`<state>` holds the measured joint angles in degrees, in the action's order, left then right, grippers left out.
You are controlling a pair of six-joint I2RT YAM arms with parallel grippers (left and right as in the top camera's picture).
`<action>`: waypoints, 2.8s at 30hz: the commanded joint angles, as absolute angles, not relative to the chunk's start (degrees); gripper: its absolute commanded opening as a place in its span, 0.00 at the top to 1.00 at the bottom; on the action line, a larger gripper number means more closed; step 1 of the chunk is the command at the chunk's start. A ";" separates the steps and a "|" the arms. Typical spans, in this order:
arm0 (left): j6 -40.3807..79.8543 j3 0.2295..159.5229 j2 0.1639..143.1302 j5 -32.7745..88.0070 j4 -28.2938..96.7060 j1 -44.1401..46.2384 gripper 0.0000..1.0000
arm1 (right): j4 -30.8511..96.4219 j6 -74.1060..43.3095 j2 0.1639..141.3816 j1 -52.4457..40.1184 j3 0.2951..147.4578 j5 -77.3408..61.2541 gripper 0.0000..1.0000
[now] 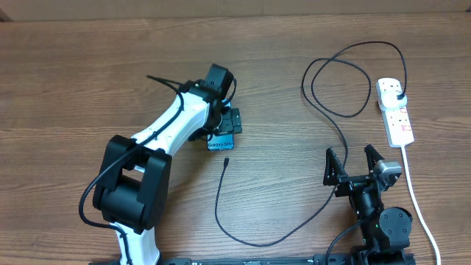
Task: Plug charger to phone and switch on socket
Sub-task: 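Move the left gripper over the phone and lower onto it, then grasp the phone with the left gripper and lift it upright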
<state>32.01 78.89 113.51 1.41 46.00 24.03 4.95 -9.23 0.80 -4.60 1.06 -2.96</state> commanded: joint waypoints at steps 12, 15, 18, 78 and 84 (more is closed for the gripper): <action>28.27 77.03 113.99 1.02 36.73 24.40 0.00 | 4.62 -9.54 0.12 -4.75 0.45 -2.68 0.00; 28.27 76.97 114.02 1.02 37.19 24.53 0.00 | 4.62 -9.54 0.12 -4.75 0.45 -2.68 0.00; 28.27 76.49 114.02 0.73 37.60 25.10 0.00 | 4.62 -9.54 0.12 -4.75 0.45 -2.68 0.00; 30.87 69.14 114.10 1.34 47.37 25.54 0.18 | 4.62 -9.54 0.12 -4.75 0.45 -2.68 0.00; 30.87 69.14 114.10 1.50 49.30 25.52 0.11 | 4.62 -9.54 0.12 -4.75 0.45 -2.68 0.00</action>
